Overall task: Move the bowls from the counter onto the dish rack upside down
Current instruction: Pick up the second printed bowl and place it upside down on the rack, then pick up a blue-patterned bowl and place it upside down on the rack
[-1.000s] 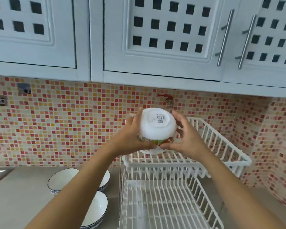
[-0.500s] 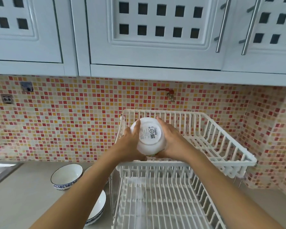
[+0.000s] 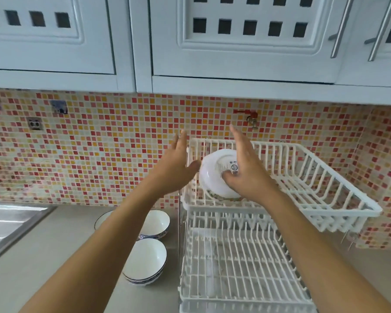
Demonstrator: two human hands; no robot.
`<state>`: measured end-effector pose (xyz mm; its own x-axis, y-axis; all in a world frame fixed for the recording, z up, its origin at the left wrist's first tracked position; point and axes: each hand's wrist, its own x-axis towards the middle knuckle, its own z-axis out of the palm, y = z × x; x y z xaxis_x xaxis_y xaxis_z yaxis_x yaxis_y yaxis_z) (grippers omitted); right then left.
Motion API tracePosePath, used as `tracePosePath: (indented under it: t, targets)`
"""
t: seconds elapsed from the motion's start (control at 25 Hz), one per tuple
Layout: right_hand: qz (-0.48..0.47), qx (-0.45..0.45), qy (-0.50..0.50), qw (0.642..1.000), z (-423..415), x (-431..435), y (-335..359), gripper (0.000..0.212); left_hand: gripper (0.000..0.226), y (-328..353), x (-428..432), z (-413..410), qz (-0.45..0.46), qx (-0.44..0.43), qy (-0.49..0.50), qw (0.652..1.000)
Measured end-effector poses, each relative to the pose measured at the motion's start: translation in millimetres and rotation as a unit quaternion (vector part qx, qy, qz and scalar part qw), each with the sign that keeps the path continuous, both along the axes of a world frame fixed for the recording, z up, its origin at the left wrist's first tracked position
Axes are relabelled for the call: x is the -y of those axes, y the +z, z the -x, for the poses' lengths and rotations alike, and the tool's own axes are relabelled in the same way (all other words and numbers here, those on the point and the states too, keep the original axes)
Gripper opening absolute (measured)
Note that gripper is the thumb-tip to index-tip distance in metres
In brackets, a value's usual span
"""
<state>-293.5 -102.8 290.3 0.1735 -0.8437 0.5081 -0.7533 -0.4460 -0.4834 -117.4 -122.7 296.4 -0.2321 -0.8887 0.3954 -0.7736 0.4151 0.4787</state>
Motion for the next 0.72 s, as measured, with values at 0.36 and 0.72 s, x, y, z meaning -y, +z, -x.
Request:
tracePosePath:
  t: [0.36,0.72]
  targets:
    - [-0.024,0.114,0.071,0.991,-175,6,-73,0.066,0.06,-43,-12,-139,-0.077,-0.12,0.098,0.985]
    - [-0.261,0.145,-0.138,0.944,-211,43,-251,0.063,0.056,-204,18,-198,-0.318,-0.068,0.163,0.931]
